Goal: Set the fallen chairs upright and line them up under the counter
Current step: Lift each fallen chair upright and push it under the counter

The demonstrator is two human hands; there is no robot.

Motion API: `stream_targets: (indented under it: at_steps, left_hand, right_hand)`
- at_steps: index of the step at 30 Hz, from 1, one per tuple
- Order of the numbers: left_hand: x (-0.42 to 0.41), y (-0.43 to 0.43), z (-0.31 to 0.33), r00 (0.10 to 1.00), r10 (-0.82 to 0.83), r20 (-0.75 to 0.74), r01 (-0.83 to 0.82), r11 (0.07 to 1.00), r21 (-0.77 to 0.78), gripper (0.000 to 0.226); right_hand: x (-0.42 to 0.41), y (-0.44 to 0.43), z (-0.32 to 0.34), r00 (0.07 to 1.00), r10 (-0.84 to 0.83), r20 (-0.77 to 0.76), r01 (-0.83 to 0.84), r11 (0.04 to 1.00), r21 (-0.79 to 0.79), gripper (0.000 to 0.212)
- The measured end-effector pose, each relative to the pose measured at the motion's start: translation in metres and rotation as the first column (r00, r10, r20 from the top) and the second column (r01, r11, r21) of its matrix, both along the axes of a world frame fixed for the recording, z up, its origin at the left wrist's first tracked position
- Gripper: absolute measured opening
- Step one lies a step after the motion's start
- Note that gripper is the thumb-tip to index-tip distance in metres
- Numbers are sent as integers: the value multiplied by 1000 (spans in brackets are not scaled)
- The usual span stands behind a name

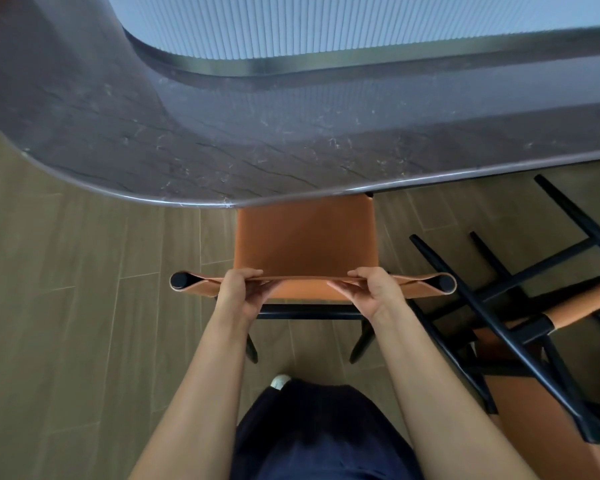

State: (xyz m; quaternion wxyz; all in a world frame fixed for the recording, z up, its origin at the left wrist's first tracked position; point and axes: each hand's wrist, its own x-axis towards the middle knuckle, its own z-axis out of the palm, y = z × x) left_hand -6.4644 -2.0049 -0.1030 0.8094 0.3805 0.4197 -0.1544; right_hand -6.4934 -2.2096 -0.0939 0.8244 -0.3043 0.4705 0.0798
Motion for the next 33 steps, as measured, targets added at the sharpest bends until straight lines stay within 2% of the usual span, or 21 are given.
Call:
stream_targets:
  at_steps: [3,6,10,13,15,18,25,33]
  left_hand:
    - [17,-1,8,999,-34,41,34,999,-17,21]
    - [35,-3,16,998,-45,52,46,998,-34,27]
    - [59,-4,27,997,-68,45,70,997,-38,14]
    - [74,-5,33,997,-71,36,72,997,-33,13]
    - [85,-5,34,995,-96,42,97,995,-31,16]
    - [100,-7,35,992,-114,61,115,993,-18,8]
    - [114,-7,41,984,-139,107,139,990,12,13]
    - [123,-15,47,982,-153,108,147,987,67,9]
  right_hand:
    - [18,-3,7,1000,1,23,0,1000,-24,22]
    - [34,-5,16,999,9,33,-8,999,-43,22]
    - [57,-6,25,999,3,51,0,998,-64,23]
    - [71,-8,31,999,4,51,1,996,-86,22]
    - [82,-10,34,999,23,48,-18,995,-96,21]
    - [96,-14,36,998,54,42,-49,992,-117,18]
    - [118,-19,44,989,144,-35,-147,980,-134,12]
    - [132,-20,52,987,147,-56,-155,975,-160,32]
